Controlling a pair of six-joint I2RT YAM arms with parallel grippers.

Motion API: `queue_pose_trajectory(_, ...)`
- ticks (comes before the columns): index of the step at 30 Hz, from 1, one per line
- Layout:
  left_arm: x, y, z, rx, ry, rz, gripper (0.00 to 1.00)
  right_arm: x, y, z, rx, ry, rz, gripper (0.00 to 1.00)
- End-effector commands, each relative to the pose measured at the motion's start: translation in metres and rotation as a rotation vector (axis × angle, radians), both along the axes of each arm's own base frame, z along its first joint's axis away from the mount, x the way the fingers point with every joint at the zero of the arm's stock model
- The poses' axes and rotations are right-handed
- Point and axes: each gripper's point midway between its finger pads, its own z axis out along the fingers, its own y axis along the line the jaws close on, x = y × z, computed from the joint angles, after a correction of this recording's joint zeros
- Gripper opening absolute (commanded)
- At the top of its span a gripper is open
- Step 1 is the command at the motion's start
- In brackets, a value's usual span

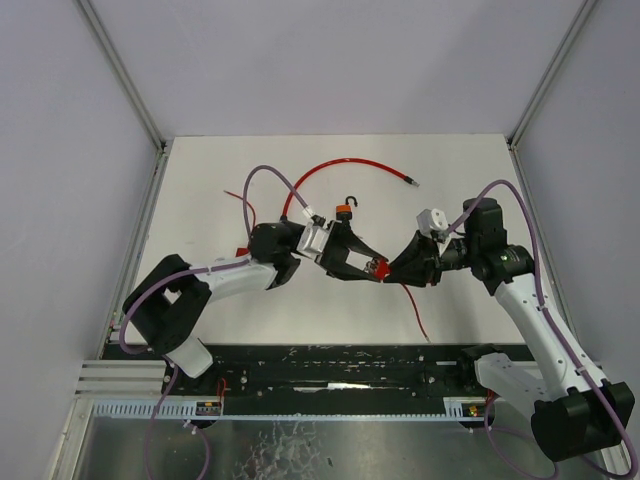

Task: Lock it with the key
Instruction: Adjust the lock.

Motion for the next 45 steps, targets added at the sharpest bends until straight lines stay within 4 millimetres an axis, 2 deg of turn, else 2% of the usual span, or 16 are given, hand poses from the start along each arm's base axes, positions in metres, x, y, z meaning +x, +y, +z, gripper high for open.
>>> queue_pose_trajectory(1,0.008,0.003,0.020,-0.082,0.011,0.052,0.00,0.007,-0.001,0.014,-0.019,-0.092,-0.036,0.36)
queue_pose_trajectory(5,0.023,0.006,0.027,-0.119,0.134,0.134,0.00,0.022,-0.010,0.013,-0.108,-0.194,-0.131,0.51)
queue_pose_trajectory(12,0.087,0.023,0.038,-0.215,0.568,0.421,0.00,0.047,-0.032,0.020,-0.231,-0.408,-0.306,0.61)
queue_pose_trajectory(16,0.126,0.020,0.027,-0.161,0.871,0.554,0.00,0.056,-0.034,0.025,-0.240,-0.557,-0.302,0.65)
queue_pose_trajectory(19,0.144,0.016,0.011,-0.109,1.088,0.624,0.00,0.064,-0.028,0.029,-0.196,-0.618,-0.286,0.67)
queue_pose_trajectory(22,0.154,0.015,0.000,-0.112,1.225,0.736,0.00,0.082,-0.024,0.037,-0.146,-0.584,-0.360,0.68)
queue_pose_trajectory(24,0.156,0.013,-0.005,-0.111,1.283,0.804,0.00,0.096,-0.024,0.048,-0.115,-0.588,-0.428,0.68)
queue_pose_trajectory(27,0.149,0.009,-0.007,-0.106,1.357,0.828,0.00,0.106,-0.021,0.050,-0.061,-0.541,-0.475,0.68)
queue_pose_trajectory(34,0.133,0.001,-0.005,-0.117,1.462,0.804,0.00,0.112,-0.009,0.029,0.080,-0.392,-0.499,0.67)
queue_pose_trajectory(36,0.128,-0.001,-0.004,-0.127,1.485,0.797,0.00,0.111,-0.008,0.027,0.114,-0.373,-0.502,0.67)
queue_pose_trajectory(41,0.123,-0.006,-0.006,-0.140,1.520,0.801,0.00,0.100,-0.003,0.036,0.212,-0.322,-0.472,0.65)
queue_pose_trajectory(45,0.123,-0.007,-0.007,-0.143,1.529,0.801,0.00,0.100,-0.003,0.035,0.216,-0.306,-0.476,0.63)
